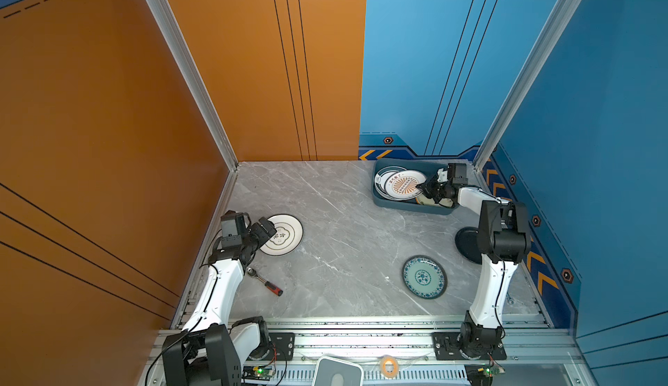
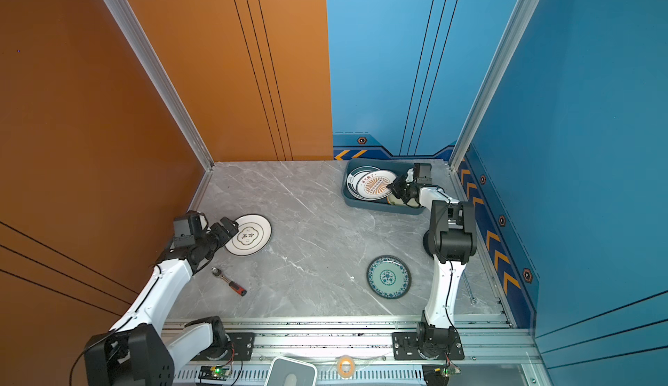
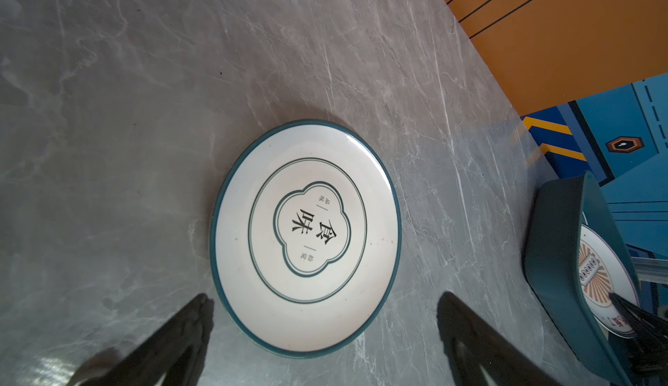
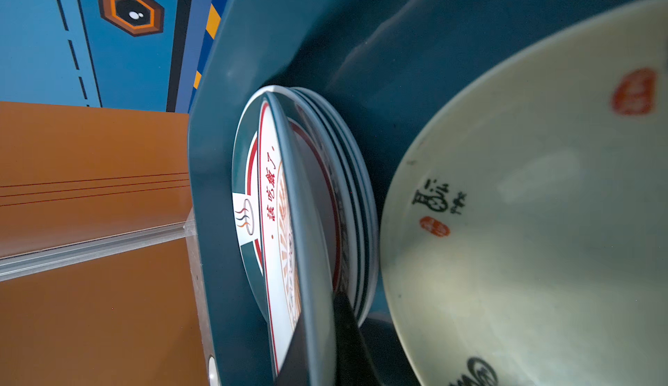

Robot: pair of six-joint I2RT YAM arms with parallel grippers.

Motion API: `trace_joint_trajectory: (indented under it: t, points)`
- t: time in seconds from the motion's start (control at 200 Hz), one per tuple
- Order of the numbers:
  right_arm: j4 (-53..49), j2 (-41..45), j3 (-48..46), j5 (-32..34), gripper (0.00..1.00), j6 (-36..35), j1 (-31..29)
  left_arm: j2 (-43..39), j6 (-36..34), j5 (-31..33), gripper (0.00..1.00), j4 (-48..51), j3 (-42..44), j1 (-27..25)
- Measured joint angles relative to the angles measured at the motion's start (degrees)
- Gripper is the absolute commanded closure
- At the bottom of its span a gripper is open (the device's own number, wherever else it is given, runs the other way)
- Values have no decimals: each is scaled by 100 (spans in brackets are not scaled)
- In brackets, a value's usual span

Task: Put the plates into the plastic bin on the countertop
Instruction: 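Lower the sunburst plate into the bin and open the right gripper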

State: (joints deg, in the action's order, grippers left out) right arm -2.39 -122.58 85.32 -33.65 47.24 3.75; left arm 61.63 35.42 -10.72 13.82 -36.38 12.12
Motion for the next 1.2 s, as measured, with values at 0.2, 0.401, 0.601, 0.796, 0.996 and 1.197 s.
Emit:
trace_joint_trajectory:
  t: [0.2, 0.401, 0.601, 0.796, 0.996, 1.197]
  points:
    - [39, -247, 264, 4, 82, 136, -39, 17, 4, -22, 2, -42, 0, 0]
    - [-181, -428, 374, 247, 69, 107, -157, 101, 20, -22, 2, -96, 59, 0]
    - [-411, -431, 533, 470, 63, 44, -247, 243, 24, -22, 2, -184, 173, 0]
    - [-887, -431, 813, 761, 56, -227, -369, 295, 42, -22, 2, -365, 221, 0]
    - [-2035, -448, 1534, 1510, 55, -844, -680, 295, 42, -20, 2, -400, 221, 0]
    - [-2726, -557, 2129, 2079, 54, -1303, -896, 450, 42, 7, 2, -420, 225, 0]
